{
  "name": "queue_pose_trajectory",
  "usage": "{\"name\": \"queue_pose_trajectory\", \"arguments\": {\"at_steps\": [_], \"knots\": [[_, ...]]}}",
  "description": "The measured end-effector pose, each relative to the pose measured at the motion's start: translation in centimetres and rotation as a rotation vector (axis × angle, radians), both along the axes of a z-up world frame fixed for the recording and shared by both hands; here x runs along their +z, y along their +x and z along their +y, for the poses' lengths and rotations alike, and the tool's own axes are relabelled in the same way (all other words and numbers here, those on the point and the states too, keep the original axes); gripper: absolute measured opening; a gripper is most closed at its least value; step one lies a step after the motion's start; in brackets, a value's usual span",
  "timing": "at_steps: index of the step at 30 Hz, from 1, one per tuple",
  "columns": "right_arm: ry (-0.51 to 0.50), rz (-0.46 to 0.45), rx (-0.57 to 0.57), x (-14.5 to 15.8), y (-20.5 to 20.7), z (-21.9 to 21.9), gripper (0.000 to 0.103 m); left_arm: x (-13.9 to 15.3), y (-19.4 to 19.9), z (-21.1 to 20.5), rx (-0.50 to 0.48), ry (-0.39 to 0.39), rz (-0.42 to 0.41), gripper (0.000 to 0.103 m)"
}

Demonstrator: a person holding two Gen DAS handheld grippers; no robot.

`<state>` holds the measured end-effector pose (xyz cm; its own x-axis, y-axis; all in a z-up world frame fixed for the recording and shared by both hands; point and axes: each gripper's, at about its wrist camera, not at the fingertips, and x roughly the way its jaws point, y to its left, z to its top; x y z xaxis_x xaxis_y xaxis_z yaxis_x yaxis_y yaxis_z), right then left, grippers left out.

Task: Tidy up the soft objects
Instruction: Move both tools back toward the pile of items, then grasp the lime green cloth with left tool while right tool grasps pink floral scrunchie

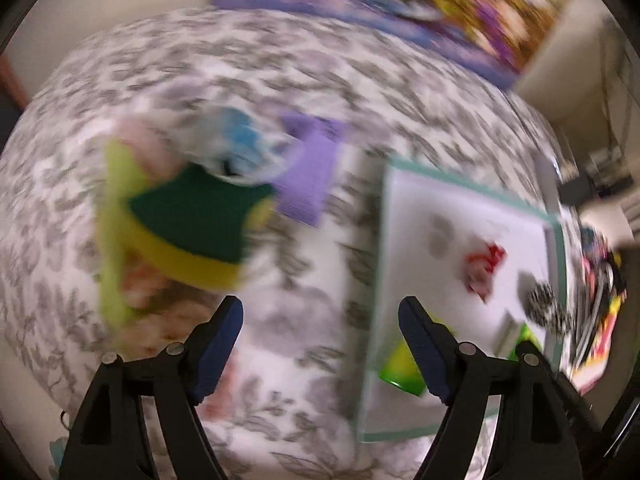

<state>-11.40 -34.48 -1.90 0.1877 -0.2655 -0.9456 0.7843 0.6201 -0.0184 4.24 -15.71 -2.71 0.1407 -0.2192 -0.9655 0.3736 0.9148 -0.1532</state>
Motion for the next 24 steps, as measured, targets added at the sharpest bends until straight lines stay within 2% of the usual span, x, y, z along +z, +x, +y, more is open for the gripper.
{"name": "queue_pose_trajectory", "arguments": {"at_steps": [6, 13, 16, 18, 19, 24], "knots": [[0.036, -0.039, 0.099, 0.4, 2.1, 3.0, 0.103, 1.9, 2.3, 5.0, 0.156, 0.003, -0.061, 0.081], [0.062, -0.110, 0.210, 1.5, 4.6, 7.7, 0.103, 2.9, 4.4, 11.0, 0.325, -0.045, -0.051, 0.081], [0.090, -0.131, 0.250, 1.6, 5.5, 9.4, 0.103, 3.3, 4.5, 12.4, 0.351, -0.049, -0.066, 0.081], [0.098, -0.134, 0.280, 1.5, 6.1, 10.4, 0.103, 3.4, 4.7, 13.0, 0.364, -0.045, -0.082, 0.089], [0.096, -0.130, 0.297, 1.4, 6.5, 11.0, 0.103, 3.5, 4.7, 13.5, 0.375, -0.038, -0.088, 0.098], [0.096, -0.112, 0.357, 0.8, 7.9, 13.2, 0.103, 3.1, 5.0, 15.5, 0.404, -0.020, -0.097, 0.100]]}}
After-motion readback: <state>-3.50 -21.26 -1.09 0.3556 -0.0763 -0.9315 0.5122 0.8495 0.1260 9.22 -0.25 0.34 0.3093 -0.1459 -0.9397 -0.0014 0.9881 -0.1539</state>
